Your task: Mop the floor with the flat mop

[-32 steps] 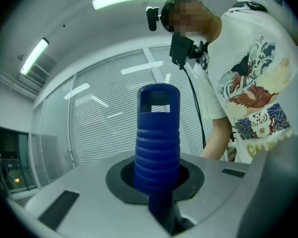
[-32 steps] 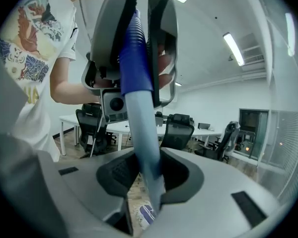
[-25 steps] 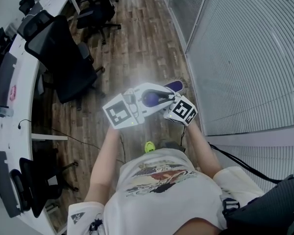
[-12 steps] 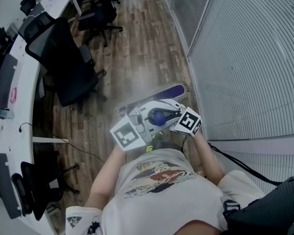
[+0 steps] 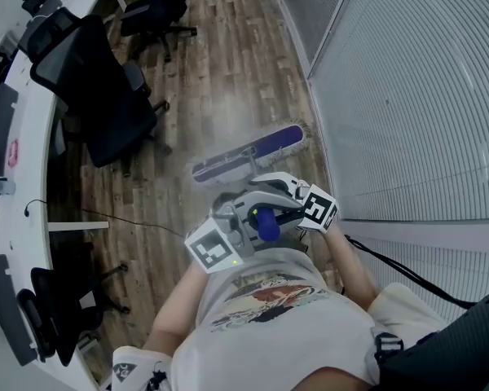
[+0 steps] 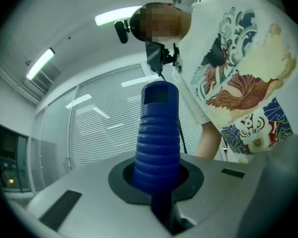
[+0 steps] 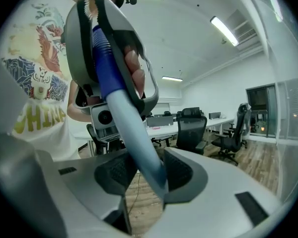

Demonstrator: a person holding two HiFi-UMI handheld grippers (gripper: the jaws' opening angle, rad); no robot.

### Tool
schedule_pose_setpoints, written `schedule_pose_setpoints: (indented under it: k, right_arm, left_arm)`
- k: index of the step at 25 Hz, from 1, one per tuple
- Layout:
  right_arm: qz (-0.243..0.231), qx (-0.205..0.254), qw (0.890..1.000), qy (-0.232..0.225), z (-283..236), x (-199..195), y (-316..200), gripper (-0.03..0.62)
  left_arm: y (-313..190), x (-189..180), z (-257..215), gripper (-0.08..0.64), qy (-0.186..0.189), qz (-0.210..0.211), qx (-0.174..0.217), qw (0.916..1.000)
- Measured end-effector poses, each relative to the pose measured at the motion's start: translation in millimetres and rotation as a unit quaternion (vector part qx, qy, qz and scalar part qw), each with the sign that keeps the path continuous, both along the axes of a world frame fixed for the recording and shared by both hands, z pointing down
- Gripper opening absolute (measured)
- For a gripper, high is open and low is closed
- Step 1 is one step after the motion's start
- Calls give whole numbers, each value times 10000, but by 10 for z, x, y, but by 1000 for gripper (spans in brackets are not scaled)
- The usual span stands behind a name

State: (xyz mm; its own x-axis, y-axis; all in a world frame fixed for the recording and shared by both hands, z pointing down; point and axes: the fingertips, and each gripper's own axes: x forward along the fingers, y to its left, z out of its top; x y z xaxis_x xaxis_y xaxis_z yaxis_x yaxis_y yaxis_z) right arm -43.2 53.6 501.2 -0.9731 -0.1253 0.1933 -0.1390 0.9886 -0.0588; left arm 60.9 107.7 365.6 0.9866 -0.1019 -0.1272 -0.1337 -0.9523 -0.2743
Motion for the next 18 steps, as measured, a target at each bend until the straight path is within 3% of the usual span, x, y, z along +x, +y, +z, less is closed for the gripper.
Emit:
schedule_pose_setpoints:
  k: [5, 18]
  right_arm:
    - [-57, -135, 9998, 157, 124, 23, 106, 160]
    - [-122, -245, 9996, 99, 138, 94, 266, 167]
  left_arm:
    - [164, 44, 92, 31, -57, 239, 188, 9995]
    - [305, 126, 144, 31, -104, 120, 152, 9998]
